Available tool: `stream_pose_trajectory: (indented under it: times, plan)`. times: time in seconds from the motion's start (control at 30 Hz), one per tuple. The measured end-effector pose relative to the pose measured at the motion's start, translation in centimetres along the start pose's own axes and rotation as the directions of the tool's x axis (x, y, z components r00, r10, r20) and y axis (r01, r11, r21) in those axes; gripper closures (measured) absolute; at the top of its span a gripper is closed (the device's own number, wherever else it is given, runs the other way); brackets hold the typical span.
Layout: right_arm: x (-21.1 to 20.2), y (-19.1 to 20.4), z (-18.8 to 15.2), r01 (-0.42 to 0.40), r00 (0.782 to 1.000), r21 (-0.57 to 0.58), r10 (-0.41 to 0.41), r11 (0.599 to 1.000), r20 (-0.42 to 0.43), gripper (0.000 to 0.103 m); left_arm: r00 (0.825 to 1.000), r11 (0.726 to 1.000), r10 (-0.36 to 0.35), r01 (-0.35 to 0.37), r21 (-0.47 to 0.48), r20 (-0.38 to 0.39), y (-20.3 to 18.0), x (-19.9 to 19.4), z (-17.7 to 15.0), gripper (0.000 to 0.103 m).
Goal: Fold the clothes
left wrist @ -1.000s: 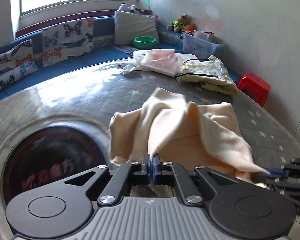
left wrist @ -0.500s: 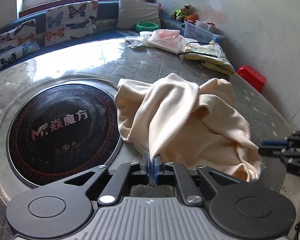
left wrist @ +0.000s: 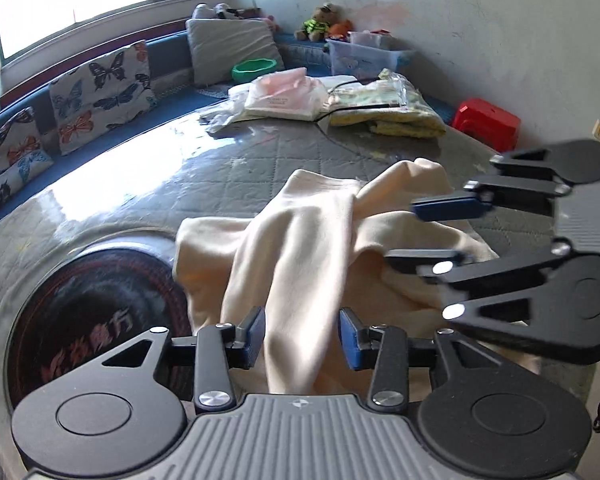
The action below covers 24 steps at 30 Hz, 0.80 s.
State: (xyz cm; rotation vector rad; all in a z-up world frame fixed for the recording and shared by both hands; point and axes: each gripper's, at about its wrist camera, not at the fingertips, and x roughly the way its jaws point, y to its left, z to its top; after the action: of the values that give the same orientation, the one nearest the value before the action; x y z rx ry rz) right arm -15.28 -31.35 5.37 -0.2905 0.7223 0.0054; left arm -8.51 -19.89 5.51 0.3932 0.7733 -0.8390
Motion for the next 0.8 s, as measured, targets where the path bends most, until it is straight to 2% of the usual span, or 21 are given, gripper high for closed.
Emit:
stream_pose_trajectory:
  times: [0.03, 0.1, 0.13, 0.17, 0.2, 0.47, 0.63, 0.8]
  plan:
    - [0.4, -0.1, 0.0, -0.007, 1.0, 0.005, 0.007, 1.0, -0.005, 0.068, 1.0, 1.0, 0.001, -0.001, 0.008, -0.003, -0.1, 0.5, 0.2, 0.063]
    - [1.1, -0.2, 0.1, -0.022, 1.0, 0.014, 0.022, 1.0, -0.014, 0.079, 1.0, 1.0, -0.001, 0.0, -0.011, -0.017, 0.4, 1.3, 0.3, 0.088]
    - [1.3, -0.3, 0.1, -0.026, 1.0, 0.024, 0.026, 0.999, -0.017, 0.091, 1.0, 1.0, -0.002, 0.001, -0.023, -0.024, 0.6, 1.7, 0.3, 0.09]
    - [1.2, -0.4, 0.0, -0.024, 1.0, 0.038, 0.025, 0.999, -0.015, 0.094, 1.0, 0.999, -0.004, 0.004, -0.039, -0.024, 0.9, 1.8, 0.3, 0.093]
    - [1.1, -0.5, 0.0, -0.022, 1.0, 0.049, 0.023, 0.999, -0.009, 0.097, 1.0, 0.999, -0.006, 0.005, -0.054, -0.018, 1.3, 1.7, 0.1, 0.094]
    - [-3.3, -3.6, -1.1, 0.041, 0.997, 0.157, -0.05, 0.987, 0.052, 0.1, 0.999, 0.986, 0.028, -0.021, -0.168, 0.042, 5.1, -2.0, -1.3, 0.095]
    - [-5.6, -6.0, -3.0, 0.112, 0.993, 0.22, -0.119, 0.969, 0.018, 0.1, 0.998, 0.977, 0.051, -0.04, -0.211, 0.044, 6.9, -4.0, -2.9, 0.095]
    - [-6.4, -6.0, -4.2, 0.084, 0.996, 0.225, -0.086, 0.971, -0.003, 0.097, 0.998, 0.97, 0.06, -0.05, -0.237, 0.032, 7.7, -5.3, -4.7, 0.095]
